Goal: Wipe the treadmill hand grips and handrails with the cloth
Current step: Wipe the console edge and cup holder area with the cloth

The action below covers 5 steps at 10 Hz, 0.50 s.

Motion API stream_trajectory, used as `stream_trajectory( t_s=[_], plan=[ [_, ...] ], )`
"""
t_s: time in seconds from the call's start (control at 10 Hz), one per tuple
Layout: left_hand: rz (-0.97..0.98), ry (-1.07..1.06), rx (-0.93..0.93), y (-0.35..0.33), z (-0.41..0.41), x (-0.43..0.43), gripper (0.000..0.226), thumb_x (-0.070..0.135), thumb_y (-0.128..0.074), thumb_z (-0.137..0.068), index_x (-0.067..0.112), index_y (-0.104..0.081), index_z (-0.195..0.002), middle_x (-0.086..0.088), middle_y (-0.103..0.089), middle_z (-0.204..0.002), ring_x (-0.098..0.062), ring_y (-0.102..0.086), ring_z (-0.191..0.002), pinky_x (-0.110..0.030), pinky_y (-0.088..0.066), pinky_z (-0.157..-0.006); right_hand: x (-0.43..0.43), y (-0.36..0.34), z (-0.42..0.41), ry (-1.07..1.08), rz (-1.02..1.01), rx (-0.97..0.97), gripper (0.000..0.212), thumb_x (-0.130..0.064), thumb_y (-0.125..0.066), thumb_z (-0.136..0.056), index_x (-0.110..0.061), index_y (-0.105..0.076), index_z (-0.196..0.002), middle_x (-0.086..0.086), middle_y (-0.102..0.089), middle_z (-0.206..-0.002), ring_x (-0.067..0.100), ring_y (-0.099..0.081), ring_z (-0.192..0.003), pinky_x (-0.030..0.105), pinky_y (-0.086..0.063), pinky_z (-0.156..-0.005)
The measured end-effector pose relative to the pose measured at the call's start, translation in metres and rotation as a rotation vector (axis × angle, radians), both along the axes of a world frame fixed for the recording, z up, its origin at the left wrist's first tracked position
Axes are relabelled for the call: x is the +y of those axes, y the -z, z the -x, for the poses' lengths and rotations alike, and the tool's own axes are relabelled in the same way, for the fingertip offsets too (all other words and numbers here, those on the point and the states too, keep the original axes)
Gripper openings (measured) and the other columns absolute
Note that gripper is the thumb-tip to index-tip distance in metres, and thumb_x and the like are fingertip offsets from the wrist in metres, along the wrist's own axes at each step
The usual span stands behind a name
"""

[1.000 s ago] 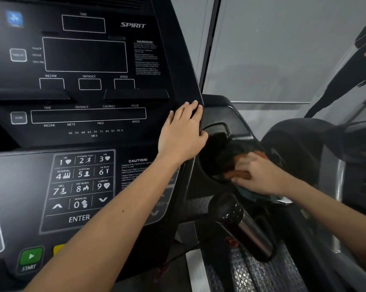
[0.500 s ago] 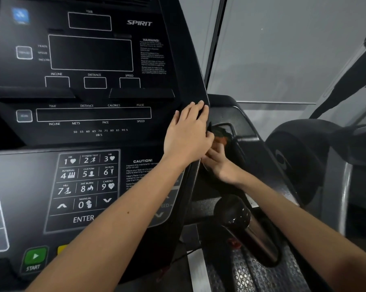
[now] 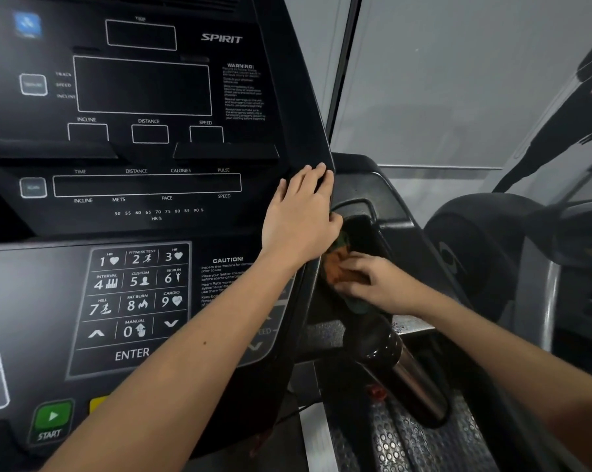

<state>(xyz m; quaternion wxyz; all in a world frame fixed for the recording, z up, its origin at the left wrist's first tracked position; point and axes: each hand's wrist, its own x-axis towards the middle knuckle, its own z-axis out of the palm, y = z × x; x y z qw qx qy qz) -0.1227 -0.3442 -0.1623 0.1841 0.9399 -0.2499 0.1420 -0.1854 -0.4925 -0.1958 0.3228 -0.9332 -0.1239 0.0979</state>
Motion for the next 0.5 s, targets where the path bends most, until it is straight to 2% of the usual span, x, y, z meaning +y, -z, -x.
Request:
stream_trajectory(
  t_s=[0.1,0.2,0.3,0.4,0.5],
  plan=[
    [0.007,0.002,0.000,0.000,0.000,0.001,0.061,0.031,-0.040,-0.094,0.017,-0.017,-0.148,0.002,-0.014,-0.157,-0.013,-0.005,-0.145,-0.037,-0.007,-0.117,-0.014,-0.016,0.002,-0.019,0.070,0.165,0.009,-0.013,-0.063,-0.086,-0.022,-0.063,-0.089,-0.015,-0.060,-0.078,-0.007,-0.055,-0.068,0.007,-0.040,-0.069],
    [0.011,0.001,0.006,0.000,0.000,0.000,0.060,0.031,-0.040,-0.094,0.017,-0.017,-0.148,0.003,-0.014,-0.157,-0.013,-0.005,-0.145,-0.036,-0.006,-0.117,-0.016,-0.021,-0.013,0.004,0.189,0.359,0.010,-0.005,-0.053,-0.089,-0.006,-0.061,-0.085,-0.002,-0.055,-0.070,0.003,-0.049,-0.061,0.014,-0.039,-0.064],
    [0.016,-0.004,0.002,0.001,0.000,0.000,0.060,0.031,-0.040,-0.094,0.017,-0.018,-0.148,0.002,-0.014,-0.157,-0.013,-0.006,-0.145,-0.037,-0.007,-0.117,-0.005,-0.018,-0.027,-0.013,0.353,0.439,0.027,-0.003,-0.044,-0.089,0.010,-0.058,-0.109,0.017,-0.064,-0.104,0.022,-0.059,-0.089,0.027,-0.045,-0.085],
    [0.016,-0.008,0.000,0.001,0.000,0.000,0.060,0.031,-0.040,-0.094,0.017,-0.019,-0.148,0.002,-0.015,-0.157,-0.013,-0.007,-0.144,-0.037,-0.007,-0.117,0.008,-0.019,-0.032,-0.097,0.571,0.522,0.034,-0.007,-0.036,-0.096,0.004,-0.049,-0.125,0.017,-0.053,-0.129,0.022,-0.056,-0.101,0.015,-0.041,-0.076],
    [0.011,-0.005,-0.005,0.001,-0.001,-0.001,0.060,0.031,-0.040,-0.094,0.017,-0.019,-0.148,0.002,-0.015,-0.156,-0.013,-0.007,-0.144,-0.036,-0.007,-0.117,0.013,-0.016,-0.034,-0.172,0.780,0.561,0.032,-0.004,-0.037,-0.096,0.001,-0.047,-0.126,0.016,-0.051,-0.131,0.019,-0.048,-0.093,0.019,-0.039,-0.075]
  ],
)
